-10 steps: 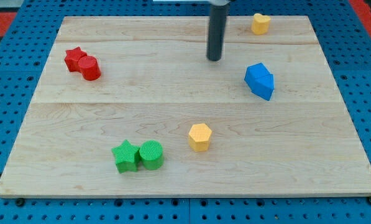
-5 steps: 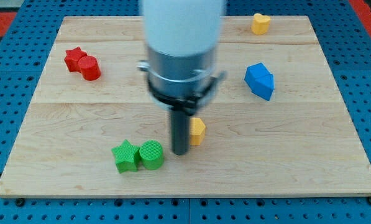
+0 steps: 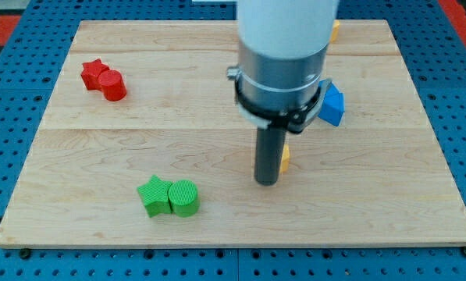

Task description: Push the yellow hexagon into the yellow heart

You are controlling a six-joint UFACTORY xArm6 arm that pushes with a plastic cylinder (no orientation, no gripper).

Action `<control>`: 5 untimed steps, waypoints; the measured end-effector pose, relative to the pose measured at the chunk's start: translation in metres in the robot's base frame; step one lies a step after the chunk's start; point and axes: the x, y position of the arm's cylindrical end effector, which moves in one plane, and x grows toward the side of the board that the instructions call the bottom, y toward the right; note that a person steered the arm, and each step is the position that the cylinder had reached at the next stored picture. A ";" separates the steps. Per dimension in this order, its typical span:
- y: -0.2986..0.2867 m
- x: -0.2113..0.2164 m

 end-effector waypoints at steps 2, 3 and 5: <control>0.014 -0.070; 0.050 -0.061; 0.065 -0.082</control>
